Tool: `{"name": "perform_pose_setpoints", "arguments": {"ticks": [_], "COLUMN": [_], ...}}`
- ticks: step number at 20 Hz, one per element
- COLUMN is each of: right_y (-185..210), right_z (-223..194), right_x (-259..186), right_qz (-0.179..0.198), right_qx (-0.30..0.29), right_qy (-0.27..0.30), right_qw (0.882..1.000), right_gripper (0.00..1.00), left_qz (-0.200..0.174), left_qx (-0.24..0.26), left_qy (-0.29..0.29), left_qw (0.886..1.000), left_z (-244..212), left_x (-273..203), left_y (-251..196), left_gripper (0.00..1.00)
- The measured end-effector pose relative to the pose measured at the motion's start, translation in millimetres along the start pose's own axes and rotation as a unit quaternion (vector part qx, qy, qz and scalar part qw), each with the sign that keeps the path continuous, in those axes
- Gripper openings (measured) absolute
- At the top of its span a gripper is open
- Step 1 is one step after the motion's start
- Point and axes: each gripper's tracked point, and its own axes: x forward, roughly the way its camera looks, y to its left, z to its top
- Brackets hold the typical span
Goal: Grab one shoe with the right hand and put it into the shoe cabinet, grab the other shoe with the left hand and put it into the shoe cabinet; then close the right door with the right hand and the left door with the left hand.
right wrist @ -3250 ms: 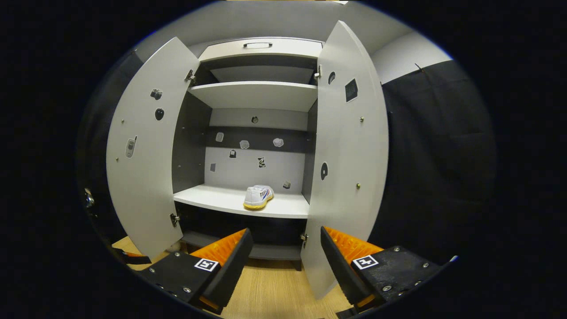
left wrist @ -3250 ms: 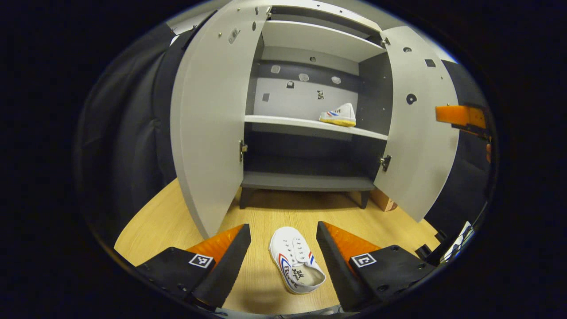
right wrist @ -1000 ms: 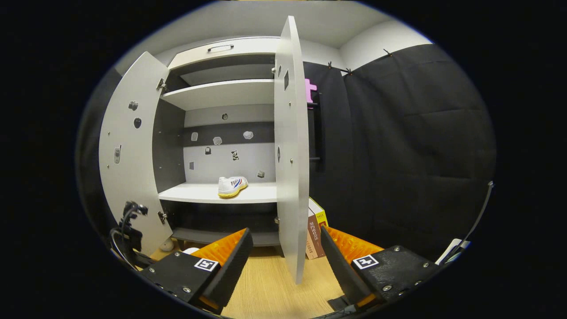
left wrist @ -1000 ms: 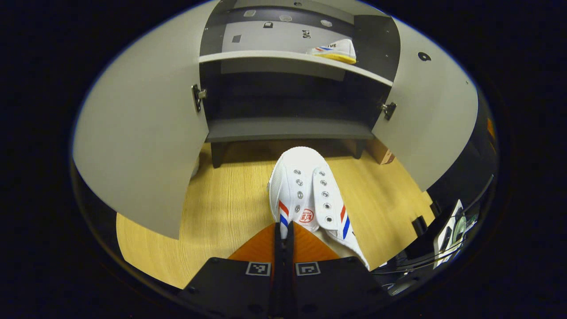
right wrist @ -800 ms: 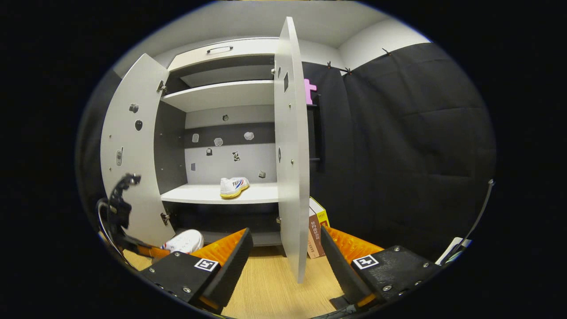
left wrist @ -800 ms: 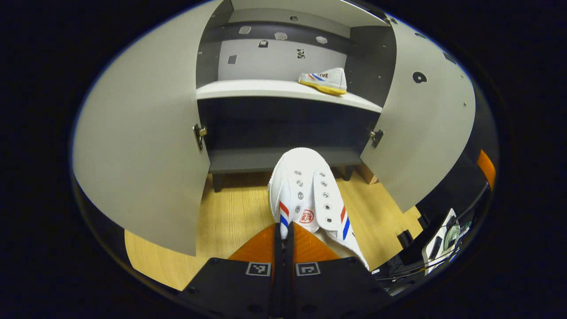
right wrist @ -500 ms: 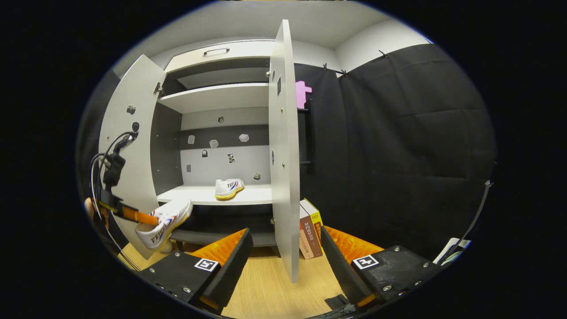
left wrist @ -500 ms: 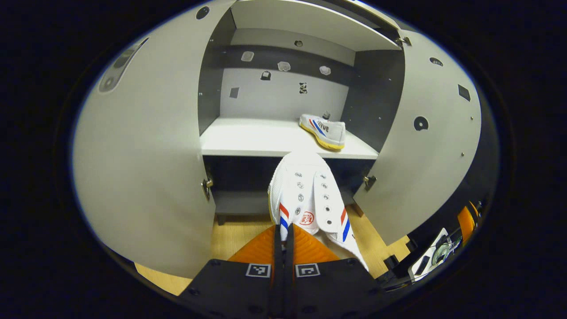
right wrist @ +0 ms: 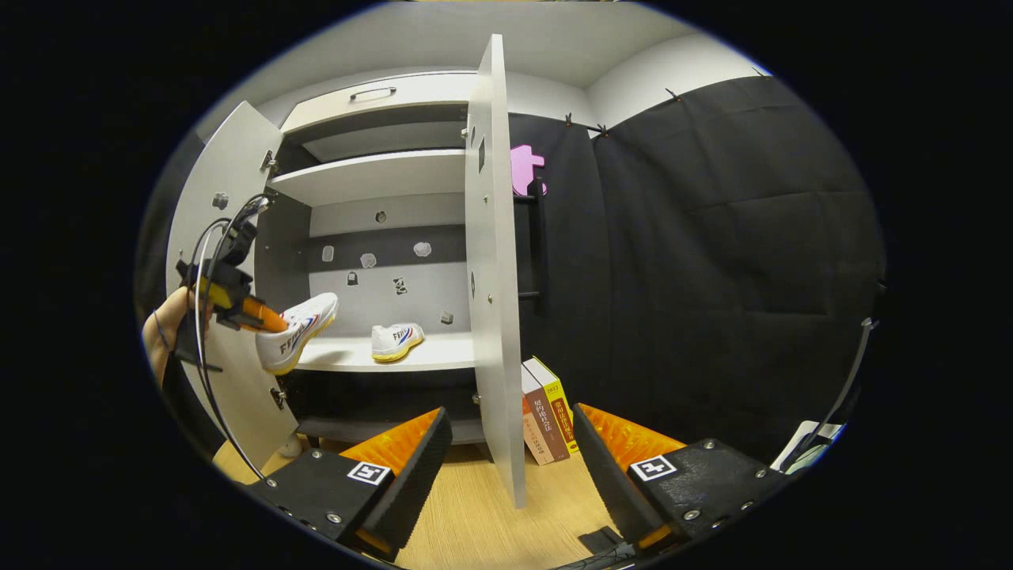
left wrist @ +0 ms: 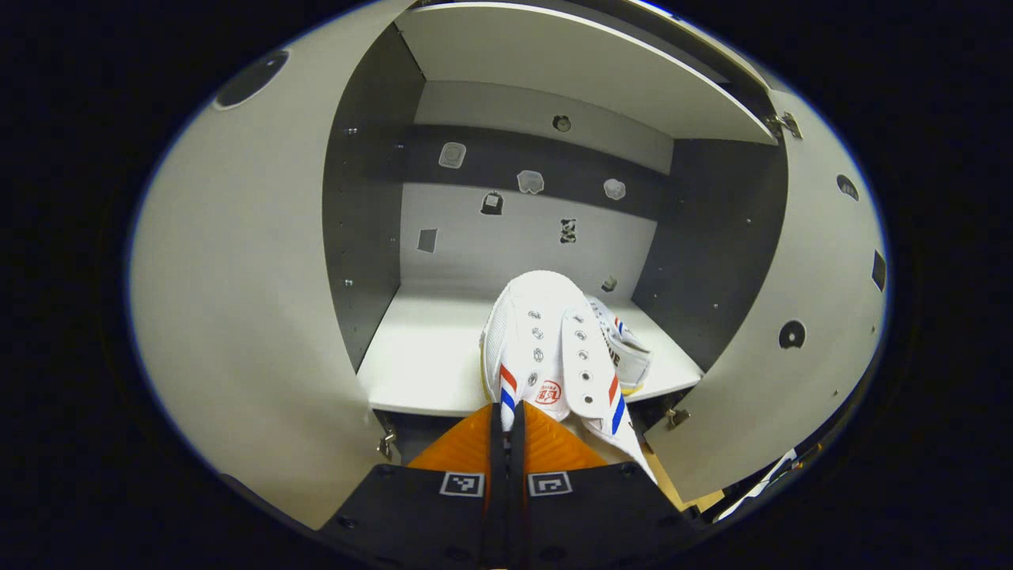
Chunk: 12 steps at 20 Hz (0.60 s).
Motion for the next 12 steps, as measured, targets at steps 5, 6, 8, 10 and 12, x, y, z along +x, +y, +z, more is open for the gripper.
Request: {"name": "perform_pose_setpoints", "arguments": {"ticks": [5, 6, 8, 10, 12], "right_y": [-6, -8, -11, -13, -14], "right_z": [5, 7, 10, 12, 14], "right_x": [9, 11, 14, 17, 19], "right_qz": [-0.015, -0.019, -0.025, -0.031, -0.034], "right_qx": [0.001, 0.002, 0.003, 0.004, 0.006], "right_qy": [-0.001, -0.002, -0.005, -0.006, -0.006], "right_qw": [1.000, 1.000, 1.000, 1.000, 0.999], "right_gripper": [0.94, 0.94, 0.94, 0.94, 0.94], "left_qz": [0.008, 0.011, 0.016, 0.017, 0.019], "left_qx": [-0.002, -0.005, -0.004, -0.009, -0.016], "left_qy": [0.003, 0.006, 0.021, 0.036, 0.056], "left_qw": [1.000, 1.000, 1.000, 0.999, 0.998], "left_z": [-2, -2, -5, -11, -17], "left_x": [0, 0, 1, 6, 8], "left_y": [0, 0, 0, 2, 1], "left_gripper": [0.06, 0.06, 0.06, 0.06, 0.06]}}
